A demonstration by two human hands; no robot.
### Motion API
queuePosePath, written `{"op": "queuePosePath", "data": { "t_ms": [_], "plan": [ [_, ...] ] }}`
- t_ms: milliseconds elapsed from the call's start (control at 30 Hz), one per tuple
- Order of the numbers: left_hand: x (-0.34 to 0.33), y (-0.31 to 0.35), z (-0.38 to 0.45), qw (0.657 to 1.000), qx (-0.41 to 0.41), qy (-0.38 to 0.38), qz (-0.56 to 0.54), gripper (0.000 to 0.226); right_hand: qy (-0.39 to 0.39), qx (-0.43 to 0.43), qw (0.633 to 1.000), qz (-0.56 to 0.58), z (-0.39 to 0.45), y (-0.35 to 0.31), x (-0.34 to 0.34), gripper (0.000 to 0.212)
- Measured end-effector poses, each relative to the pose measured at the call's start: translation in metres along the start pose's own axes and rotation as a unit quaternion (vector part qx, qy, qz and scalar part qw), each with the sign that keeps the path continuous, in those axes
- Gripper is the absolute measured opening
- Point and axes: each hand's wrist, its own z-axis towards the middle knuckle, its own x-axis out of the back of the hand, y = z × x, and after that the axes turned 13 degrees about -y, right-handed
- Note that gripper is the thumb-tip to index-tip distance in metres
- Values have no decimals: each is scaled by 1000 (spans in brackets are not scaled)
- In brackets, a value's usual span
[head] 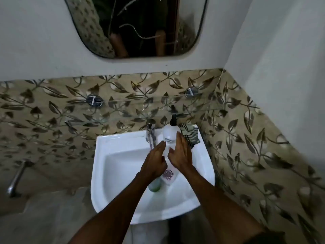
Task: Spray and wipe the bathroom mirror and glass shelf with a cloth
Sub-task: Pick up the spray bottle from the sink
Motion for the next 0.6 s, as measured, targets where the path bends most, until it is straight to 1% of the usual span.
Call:
{"op": "queuePosePath", "data": {
  "t_ms": [67,133,200,267,367,500,600],
  "plan": [
    [1,7,25,999,19,-6,-37,68,39,-24,996,71,29,7,9,89],
    [0,10,49,998,37,-13,-58,72,33,-38,994,96,56,9,18,91],
    [-6,5,70,995,48,-8,-85,77,28,-28,993,111,78,11,21,87],
    [-13,3,87,992,72,-7,-105,79,25,-19,992,119,95,13,21,78],
    [-18,-4,103,985,116,8,-128,86,6,-33,991,130,118,20,15,66],
    [-19,-8,111,985,139,4,-107,98,14,-11,989,144,126,25,16,63],
    [-22,-17,114,982,156,-18,-109,94,-4,-4,987,163,115,25,13,56]
  ]
}}
